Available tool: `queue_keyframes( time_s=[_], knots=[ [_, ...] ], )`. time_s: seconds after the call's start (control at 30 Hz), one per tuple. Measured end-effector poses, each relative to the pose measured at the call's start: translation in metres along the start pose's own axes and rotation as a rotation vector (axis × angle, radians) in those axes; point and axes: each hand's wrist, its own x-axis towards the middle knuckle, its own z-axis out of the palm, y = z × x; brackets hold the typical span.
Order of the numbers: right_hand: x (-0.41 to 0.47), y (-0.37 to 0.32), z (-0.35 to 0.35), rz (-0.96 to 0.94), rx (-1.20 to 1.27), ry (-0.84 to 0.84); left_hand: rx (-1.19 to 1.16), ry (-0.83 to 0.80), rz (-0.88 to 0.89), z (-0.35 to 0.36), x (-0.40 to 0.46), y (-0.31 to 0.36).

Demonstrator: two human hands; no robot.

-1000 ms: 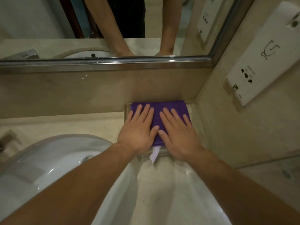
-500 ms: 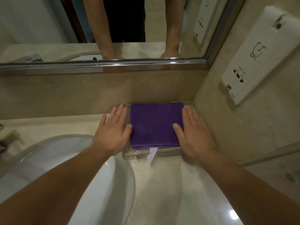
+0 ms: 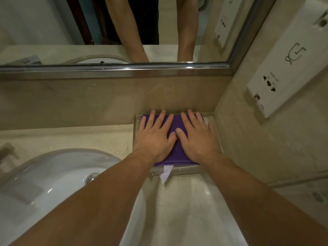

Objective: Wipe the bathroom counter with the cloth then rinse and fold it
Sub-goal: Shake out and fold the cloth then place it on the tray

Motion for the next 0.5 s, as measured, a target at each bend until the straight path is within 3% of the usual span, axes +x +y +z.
queue_keyframes(
  time_s=[0.33,0.5],
  knots=[
    [0.001,0.005,-0.002,-0.002,-0.032,-0.024,-0.003,-0.020,-0.026,-0.006,-0.013,-0.014],
    [-0.003,0.007,-0.026,0.075,-0.131,-0.128,0.035,-0.100,-0.112,-0.034,-0.019,-0.041]
  ],
)
